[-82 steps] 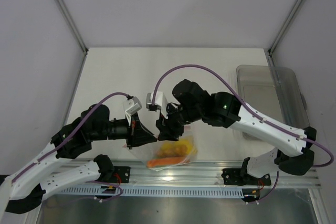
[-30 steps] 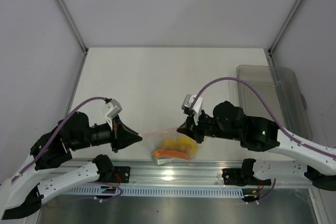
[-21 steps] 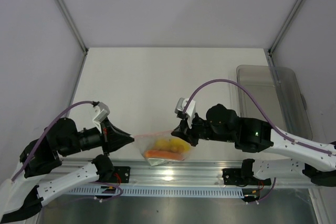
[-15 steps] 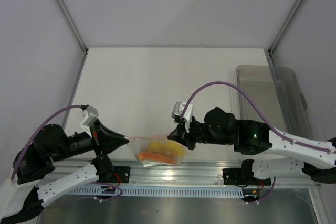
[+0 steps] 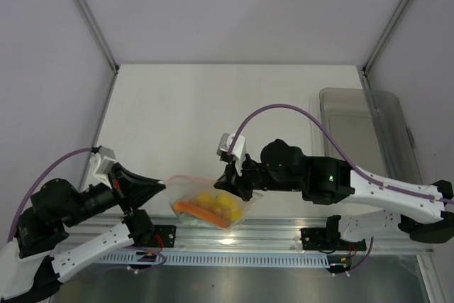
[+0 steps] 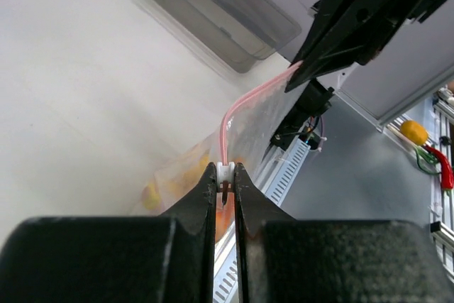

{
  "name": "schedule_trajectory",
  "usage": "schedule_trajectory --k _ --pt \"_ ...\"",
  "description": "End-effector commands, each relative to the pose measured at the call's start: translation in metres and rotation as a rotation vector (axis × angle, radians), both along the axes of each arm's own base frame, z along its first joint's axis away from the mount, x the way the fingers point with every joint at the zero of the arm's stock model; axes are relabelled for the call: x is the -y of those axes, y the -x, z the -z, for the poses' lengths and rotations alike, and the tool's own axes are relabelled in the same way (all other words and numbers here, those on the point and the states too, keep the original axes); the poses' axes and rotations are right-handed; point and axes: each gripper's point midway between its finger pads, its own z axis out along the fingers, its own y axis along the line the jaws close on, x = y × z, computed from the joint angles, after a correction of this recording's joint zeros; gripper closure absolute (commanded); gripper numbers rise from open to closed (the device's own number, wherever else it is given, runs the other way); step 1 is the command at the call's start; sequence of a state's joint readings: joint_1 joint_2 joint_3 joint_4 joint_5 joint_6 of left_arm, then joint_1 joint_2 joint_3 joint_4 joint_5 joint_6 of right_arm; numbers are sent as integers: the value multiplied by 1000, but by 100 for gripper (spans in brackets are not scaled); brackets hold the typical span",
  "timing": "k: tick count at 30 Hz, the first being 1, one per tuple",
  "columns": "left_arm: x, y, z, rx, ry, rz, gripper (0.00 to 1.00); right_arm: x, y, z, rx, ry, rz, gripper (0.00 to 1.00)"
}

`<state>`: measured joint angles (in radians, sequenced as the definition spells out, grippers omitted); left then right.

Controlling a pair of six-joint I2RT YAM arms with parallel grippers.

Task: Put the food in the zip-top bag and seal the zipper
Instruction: Zip the zipper food storage bag at the center of the board, then place the zipper food storage bag at the center of the board.

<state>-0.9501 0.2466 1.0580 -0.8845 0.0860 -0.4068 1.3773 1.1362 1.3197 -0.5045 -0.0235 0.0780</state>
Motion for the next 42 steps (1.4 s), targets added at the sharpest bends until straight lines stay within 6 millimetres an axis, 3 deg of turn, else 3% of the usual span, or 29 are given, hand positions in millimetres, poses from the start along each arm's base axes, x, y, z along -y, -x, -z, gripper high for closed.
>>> schedule_trajectory --k 1,2,6,9,14,21,22,24,26,32,36,42 --pt "-1 -10 10 -35 9 -62 90 -12 2 -27 -6 -88 -9 100" --pt "-1 -11 14 -44 7 -70 84 -15 1 -22 -10 -78 -5 100" --pt "-4 -13 15 -31 -1 -83 17 -24 -1 -17 -5 -70 -7 100" --pt "-13 -17 12 -20 -6 -126 1 -31 -9 -12 1 -58 1 100" --pt "-44 -29 7 -24 -1 -293 1 -37 -32 -8 -22 -60 18 100" --pt "-69 -28 3 -1 67 -373 1 -41 -88 3 -67 -66 70 100" --pt "-70 -27 2 4 78 -371 1 -38 -103 5 -66 -66 95 100" --pt "-67 -21 -3 21 113 -336 0 -43 -118 13 -67 -50 87 100" --pt "-63 -19 -3 32 119 -308 1 -44 -148 20 -90 -45 107 100" --pt "-60 -25 14 15 38 -325 0 -40 -221 36 -88 -41 160 100" --pt "-53 -26 22 10 24 -304 1 -43 -265 59 -108 -19 171 100" --pt "-35 -26 38 22 25 -237 0 -57 -331 119 -172 38 141 100"
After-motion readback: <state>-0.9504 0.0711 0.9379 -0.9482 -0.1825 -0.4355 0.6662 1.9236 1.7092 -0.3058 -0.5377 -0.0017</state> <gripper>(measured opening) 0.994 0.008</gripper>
